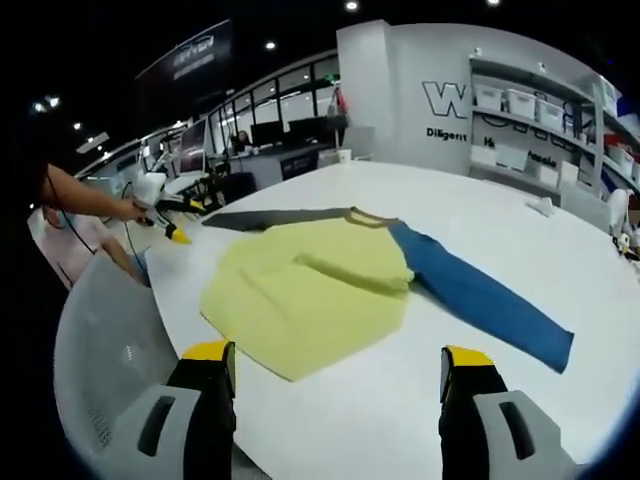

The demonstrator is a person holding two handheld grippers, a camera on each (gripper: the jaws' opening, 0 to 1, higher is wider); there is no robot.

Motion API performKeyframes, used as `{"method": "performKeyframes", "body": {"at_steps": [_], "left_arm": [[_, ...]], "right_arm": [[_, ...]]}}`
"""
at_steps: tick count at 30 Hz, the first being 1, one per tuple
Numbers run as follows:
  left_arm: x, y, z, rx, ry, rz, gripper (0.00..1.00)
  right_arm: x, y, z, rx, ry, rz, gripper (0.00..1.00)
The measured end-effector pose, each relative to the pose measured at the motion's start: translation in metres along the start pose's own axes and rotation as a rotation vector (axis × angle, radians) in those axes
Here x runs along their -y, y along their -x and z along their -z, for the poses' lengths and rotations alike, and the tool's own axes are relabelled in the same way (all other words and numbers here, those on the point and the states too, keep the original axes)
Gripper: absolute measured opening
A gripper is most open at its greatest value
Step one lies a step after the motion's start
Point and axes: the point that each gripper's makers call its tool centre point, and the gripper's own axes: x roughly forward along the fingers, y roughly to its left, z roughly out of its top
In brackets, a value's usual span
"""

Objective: Fold the garment on the visible template until the final outline fits inside the template.

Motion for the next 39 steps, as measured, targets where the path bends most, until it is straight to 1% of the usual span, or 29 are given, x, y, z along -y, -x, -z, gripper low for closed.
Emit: {"method": "performKeyframes", "body": {"at_steps": [4, 9, 12, 15, 20, 24, 27, 32, 39], "left_arm": [[0.004, -0.004, -0.003, -0.002, -0.014, 0.013, 0.73], [0.012, -0.009, -0.008, 0.007, -0.010, 0.031, 0.73], [0.017, -0.011, -0.011, 0.014, -0.029, 0.035, 0.72], [0.020, -0.014, -0.012, 0.015, -0.012, 0.042, 0.71], [0.036, -0.019, -0.013, 0.013, -0.038, 0.072, 0.71], [0.045, -0.025, -0.016, 0.016, -0.026, 0.088, 0.70], [0.056, -0.029, -0.018, 0.016, -0.039, 0.109, 0.69], [0.064, -0.033, -0.020, 0.017, -0.041, 0.131, 0.68], [0.078, -0.039, -0.018, 0.005, -0.047, 0.165, 0.65]], "right_arm": [[0.001, 0.001, 0.004, -0.008, 0.007, -0.001, 0.81], [0.003, 0.002, 0.005, -0.011, 0.003, 0.003, 0.80], [0.002, 0.001, 0.006, -0.015, 0.007, -0.001, 0.80], [0.000, -0.002, 0.006, -0.019, 0.010, -0.007, 0.79], [-0.006, -0.007, 0.007, -0.025, 0.017, -0.023, 0.79], [-0.009, -0.010, 0.009, -0.034, 0.019, -0.034, 0.78], [-0.011, -0.013, 0.009, -0.033, 0.020, -0.040, 0.78], [-0.012, -0.016, 0.012, -0.041, 0.026, -0.046, 0.78], [-0.016, -0.021, 0.020, -0.053, 0.013, -0.054, 0.77]]}}
